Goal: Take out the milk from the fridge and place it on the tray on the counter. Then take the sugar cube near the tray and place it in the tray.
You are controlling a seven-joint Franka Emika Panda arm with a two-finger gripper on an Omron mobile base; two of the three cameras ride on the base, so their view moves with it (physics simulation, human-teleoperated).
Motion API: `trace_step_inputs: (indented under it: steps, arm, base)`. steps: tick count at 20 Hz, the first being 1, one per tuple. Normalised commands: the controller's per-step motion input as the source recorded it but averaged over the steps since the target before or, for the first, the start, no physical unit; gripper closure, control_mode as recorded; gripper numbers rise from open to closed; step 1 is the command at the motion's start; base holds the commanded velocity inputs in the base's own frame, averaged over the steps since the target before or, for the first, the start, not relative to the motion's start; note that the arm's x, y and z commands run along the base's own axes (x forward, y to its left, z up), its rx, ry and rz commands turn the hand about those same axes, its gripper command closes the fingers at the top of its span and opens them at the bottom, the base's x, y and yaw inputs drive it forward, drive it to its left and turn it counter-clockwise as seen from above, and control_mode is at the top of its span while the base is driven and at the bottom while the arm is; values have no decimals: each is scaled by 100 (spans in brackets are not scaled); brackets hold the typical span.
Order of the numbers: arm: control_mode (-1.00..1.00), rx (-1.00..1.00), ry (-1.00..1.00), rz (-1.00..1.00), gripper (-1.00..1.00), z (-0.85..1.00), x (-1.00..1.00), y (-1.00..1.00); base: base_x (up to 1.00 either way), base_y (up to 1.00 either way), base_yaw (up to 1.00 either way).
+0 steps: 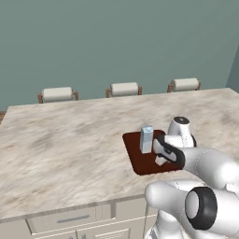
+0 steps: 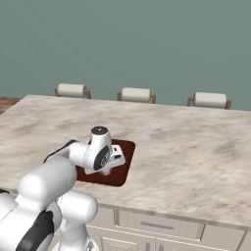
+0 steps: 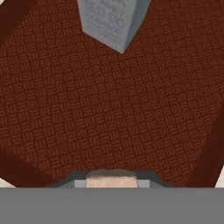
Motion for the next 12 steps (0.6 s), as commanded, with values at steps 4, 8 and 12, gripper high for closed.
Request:
trace_step_inputs:
  steps: [4, 8, 12]
  arm:
    - [-100, 0, 0, 0, 100, -25, 19, 1]
    - [-100, 0, 0, 0, 100, -31, 29, 15]
    - [-100, 0, 0, 0, 100, -41, 14, 22]
  base:
    - [0, 0, 0]
    - [0, 0, 0]
    - [0, 0, 0]
